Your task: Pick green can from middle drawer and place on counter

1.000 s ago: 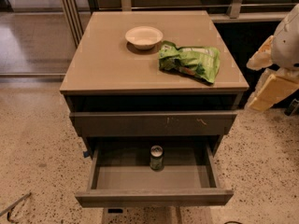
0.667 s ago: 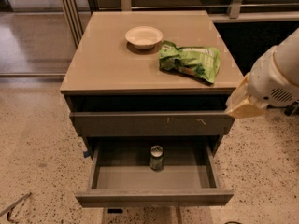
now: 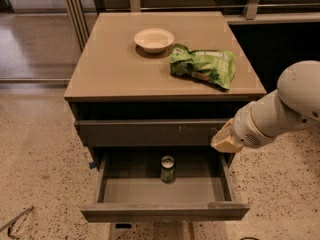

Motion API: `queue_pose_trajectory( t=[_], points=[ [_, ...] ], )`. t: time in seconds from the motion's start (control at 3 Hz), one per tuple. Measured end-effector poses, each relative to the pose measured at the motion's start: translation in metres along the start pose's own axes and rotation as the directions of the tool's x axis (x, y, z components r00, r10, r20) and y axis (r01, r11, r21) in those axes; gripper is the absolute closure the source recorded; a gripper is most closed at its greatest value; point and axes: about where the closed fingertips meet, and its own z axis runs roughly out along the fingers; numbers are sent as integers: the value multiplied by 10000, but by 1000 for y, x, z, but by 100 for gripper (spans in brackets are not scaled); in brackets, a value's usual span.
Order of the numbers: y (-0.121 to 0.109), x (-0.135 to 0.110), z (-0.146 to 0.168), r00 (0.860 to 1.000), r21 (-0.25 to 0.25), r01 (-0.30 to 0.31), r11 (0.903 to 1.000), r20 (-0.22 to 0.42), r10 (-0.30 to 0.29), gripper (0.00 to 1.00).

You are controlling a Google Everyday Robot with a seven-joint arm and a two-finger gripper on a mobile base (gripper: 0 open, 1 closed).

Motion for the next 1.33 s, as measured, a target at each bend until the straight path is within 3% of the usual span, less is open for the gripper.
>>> queue_pose_trajectory(
  t=[0.33, 0.67, 1.0, 1.33],
  points=[
    [0, 0, 0, 10000, 2, 1, 10000, -1, -1, 100],
    [-4, 14, 17, 9999, 542, 81, 9985, -133, -73, 100],
    [-8, 57, 63, 9994, 1099, 141, 9938, -337, -105, 100],
    [-22, 86, 113, 9997, 1535, -123, 9881, 219, 90, 100]
  ],
)
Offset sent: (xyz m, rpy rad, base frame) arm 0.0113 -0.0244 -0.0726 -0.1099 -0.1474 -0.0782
